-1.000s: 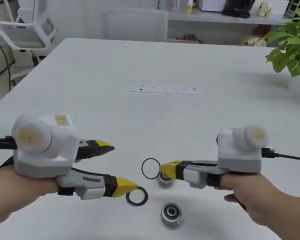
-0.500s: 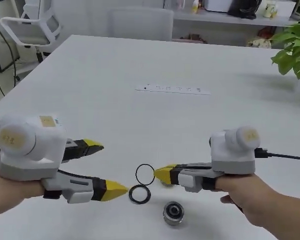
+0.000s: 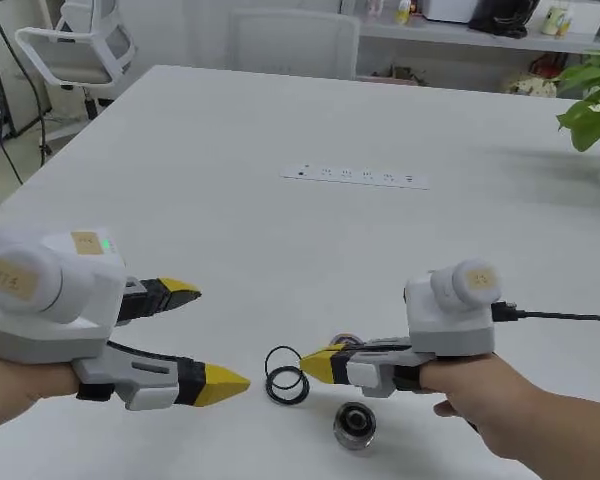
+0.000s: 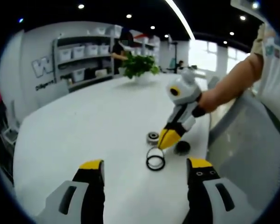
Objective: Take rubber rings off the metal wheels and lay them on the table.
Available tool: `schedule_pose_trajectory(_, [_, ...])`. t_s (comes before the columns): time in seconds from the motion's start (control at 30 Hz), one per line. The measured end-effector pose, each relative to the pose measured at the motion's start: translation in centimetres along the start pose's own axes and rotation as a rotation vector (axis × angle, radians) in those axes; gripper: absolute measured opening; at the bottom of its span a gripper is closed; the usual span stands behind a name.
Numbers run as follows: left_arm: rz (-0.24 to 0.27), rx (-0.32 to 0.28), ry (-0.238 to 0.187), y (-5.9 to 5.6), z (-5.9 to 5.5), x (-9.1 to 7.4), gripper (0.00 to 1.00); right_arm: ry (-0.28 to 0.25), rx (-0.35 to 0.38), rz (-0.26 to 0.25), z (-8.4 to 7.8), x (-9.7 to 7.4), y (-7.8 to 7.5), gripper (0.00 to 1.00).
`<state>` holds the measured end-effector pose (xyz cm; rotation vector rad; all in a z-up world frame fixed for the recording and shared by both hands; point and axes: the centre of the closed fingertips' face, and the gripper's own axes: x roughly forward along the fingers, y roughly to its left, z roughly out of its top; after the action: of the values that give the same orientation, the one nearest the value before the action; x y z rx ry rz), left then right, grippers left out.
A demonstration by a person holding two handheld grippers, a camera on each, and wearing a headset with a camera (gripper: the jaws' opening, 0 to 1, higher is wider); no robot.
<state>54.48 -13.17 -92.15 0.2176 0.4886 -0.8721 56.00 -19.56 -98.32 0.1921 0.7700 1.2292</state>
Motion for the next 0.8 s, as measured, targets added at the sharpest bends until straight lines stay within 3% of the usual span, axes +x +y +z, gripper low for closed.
schedule_pose_trajectory(0.23, [0.001, 0.002, 0.005, 0.0, -0.2, 0.0, 0.73, 0.006, 0.03, 0.003, -0.4, 0.2, -0.2, 0.0])
schedule_pose_trajectory(0.33, [0.003, -0.001, 0.005, 0.1, -0.2, 0.0, 0.73, 0.006, 0.079, 0.009, -0.6, 0.3, -0.4, 0.0])
schedule_pose_trajectory(0.8, [0.002, -0.013, 0.01, 0.1, -0.5, -0.2, 0.72, 0.028, 0.108, -0.012, -1.4, 0.6, -1.1, 0.0])
